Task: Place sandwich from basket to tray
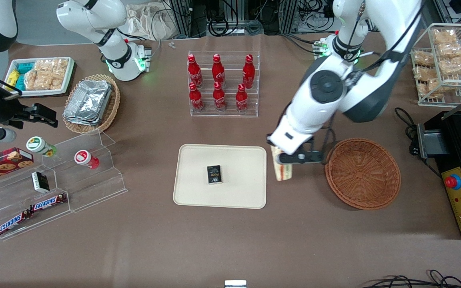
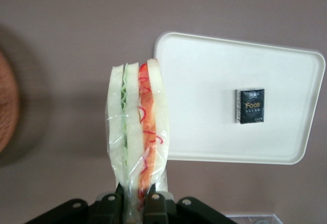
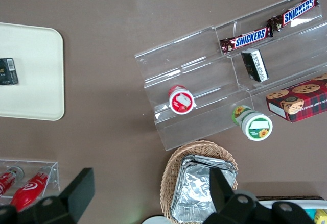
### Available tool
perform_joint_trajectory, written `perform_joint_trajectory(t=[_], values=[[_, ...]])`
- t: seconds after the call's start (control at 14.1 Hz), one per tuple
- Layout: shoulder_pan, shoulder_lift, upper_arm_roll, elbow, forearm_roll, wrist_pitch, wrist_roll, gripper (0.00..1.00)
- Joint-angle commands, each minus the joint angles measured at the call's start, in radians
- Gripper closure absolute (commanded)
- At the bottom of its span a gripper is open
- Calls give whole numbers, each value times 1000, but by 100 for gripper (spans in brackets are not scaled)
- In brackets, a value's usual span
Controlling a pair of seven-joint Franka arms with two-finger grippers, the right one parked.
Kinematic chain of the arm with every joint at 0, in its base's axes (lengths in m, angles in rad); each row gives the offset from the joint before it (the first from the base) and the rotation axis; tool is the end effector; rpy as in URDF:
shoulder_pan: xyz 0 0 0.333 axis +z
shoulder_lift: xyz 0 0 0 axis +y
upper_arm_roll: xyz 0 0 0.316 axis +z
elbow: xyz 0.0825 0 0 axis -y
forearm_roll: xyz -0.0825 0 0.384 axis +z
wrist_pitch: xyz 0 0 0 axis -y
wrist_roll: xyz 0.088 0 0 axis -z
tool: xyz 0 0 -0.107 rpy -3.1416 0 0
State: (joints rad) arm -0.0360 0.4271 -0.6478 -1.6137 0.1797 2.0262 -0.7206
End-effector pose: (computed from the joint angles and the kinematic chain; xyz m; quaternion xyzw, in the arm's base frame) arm 0.5558 -0.3700 0.4259 0.9983 0.0081 0.0005 0.0573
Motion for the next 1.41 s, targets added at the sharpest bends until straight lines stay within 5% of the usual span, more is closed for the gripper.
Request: perform_joint_trajectory(t=[0.0, 0.35, 0.71, 0.78, 0.85, 0.92, 1.34], values=[[-59, 135, 5, 49, 81, 46, 3, 99], [-108, 323, 10, 132, 177, 80, -13, 95], [-143, 381, 34, 161, 247, 132, -74, 91], [-156, 383, 51, 161, 245, 132, -76, 85], [-157, 383, 54, 159, 244, 132, -80, 58], [-157, 383, 54, 159, 245, 131, -89, 6], [-113, 334, 50, 159, 221, 45, -103, 0]])
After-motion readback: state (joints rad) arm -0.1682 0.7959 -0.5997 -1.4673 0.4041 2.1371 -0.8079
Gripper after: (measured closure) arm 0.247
